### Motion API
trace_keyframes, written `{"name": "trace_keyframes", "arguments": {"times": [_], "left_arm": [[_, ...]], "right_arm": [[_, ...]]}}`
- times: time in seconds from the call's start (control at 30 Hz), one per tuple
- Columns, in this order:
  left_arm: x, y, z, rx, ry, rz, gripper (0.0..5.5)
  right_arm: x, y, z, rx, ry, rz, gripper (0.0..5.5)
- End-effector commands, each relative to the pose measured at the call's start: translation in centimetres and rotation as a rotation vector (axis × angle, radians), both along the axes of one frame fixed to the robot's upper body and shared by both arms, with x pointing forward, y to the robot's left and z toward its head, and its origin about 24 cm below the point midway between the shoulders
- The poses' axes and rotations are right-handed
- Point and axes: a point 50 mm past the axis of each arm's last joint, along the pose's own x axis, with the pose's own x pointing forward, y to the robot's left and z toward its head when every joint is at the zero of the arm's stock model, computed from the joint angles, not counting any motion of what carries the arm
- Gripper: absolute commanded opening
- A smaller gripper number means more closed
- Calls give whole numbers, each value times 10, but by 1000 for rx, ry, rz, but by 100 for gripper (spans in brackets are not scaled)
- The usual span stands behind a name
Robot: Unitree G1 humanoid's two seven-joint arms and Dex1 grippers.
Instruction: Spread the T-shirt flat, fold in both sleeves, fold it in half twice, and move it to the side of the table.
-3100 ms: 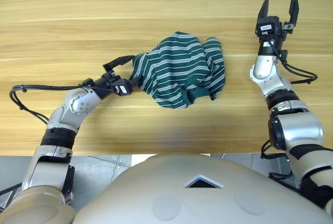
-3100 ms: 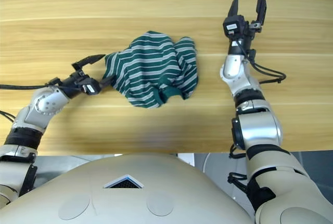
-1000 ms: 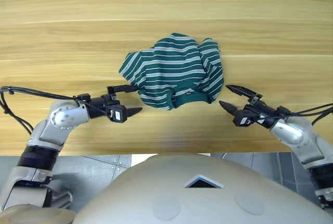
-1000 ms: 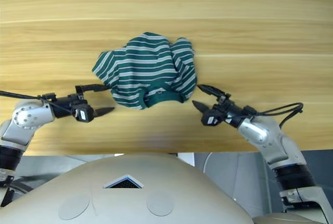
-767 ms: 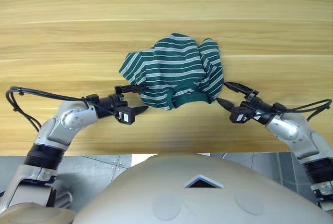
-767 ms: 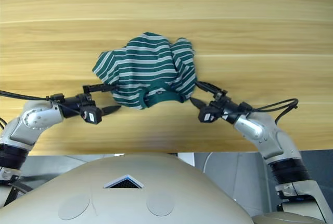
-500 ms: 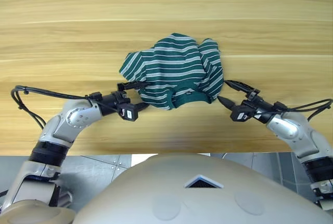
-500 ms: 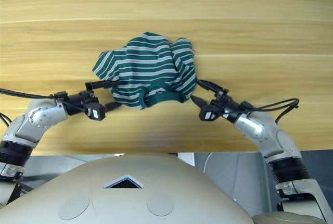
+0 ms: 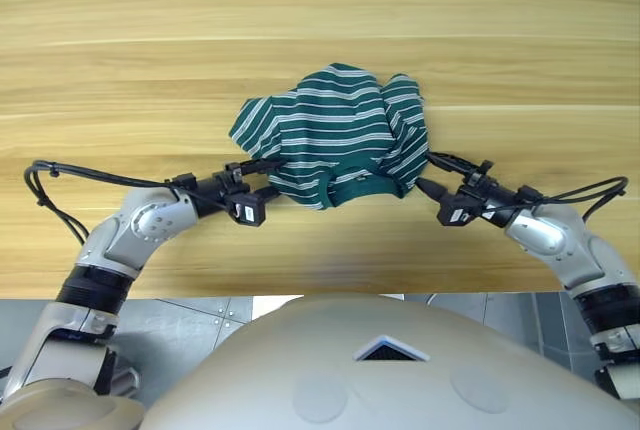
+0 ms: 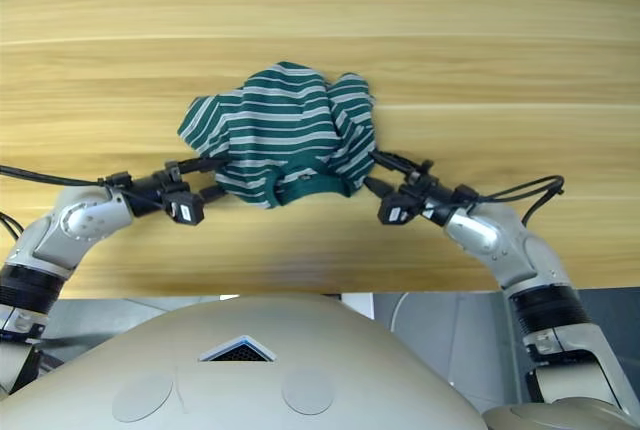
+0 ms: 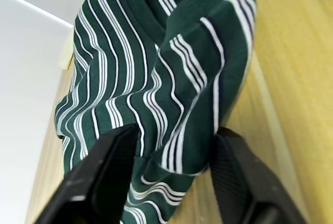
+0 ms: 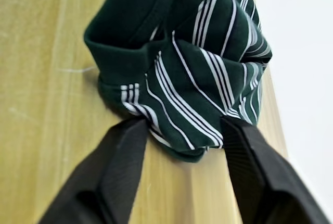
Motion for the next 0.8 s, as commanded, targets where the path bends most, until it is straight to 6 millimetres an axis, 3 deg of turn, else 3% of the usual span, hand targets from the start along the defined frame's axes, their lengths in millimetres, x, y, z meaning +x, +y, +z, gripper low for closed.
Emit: {"name": "trace_keyframes", "arguments": {"times": [0.03, 0.27, 0.4, 0.67, 0.8], "left_arm": [[-9, 3, -12, 50, 63, -3, 179], [-7, 2, -12, 39, 58, 10, 65], [-7, 1, -14, 33, 58, 13, 13], [-5, 5, -9, 4, 26, 45, 2], [12, 3, 8, -173, -63, 138, 2]], "right_arm": [[-14, -4, -23, -88, 123, 12, 183], [-17, -5, -24, -91, 135, 18, 52], [-16, -4, -26, -84, 137, 9, 6], [-14, -9, -21, -52, 115, -34, 0], [-10, -6, 3, 170, 40, -98, 0]]}}
